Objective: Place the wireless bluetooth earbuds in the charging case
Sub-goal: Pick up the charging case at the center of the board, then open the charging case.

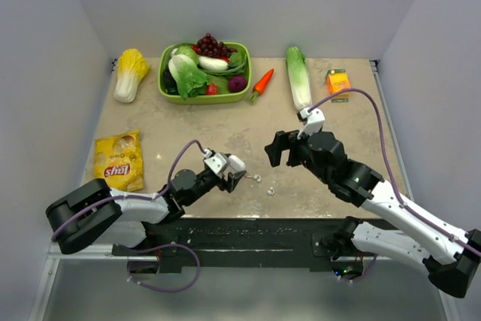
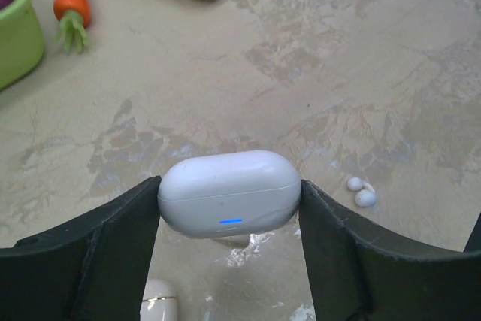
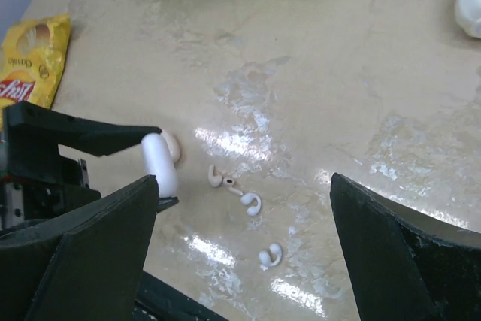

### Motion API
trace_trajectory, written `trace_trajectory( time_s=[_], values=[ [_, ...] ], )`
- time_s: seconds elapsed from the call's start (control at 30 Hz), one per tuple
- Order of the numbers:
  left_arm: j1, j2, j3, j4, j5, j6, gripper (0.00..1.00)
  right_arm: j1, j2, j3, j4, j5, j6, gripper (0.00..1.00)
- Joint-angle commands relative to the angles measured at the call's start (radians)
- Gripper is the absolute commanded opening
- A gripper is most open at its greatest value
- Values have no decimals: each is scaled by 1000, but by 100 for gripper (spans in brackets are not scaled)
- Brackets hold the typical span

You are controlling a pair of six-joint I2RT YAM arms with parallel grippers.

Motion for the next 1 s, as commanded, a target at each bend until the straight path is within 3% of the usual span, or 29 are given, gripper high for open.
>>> trace_trajectory(
  time_s=[0.0,0.13,0.53,0.97],
  values=[
    [-18,-66,-50,376,94,173,0,0,36,54,18,-158,-48,98],
    [-40,-79,-76,426,192,279,0,1,99,65,12,-277,-57,98],
    [-102,-76,-38,332,186,389,0,3,147,44,75,-440,-63,98],
    [-121,-73,-30,312,176,377,0,21,228,47,81,-429,-85,98]
  ],
)
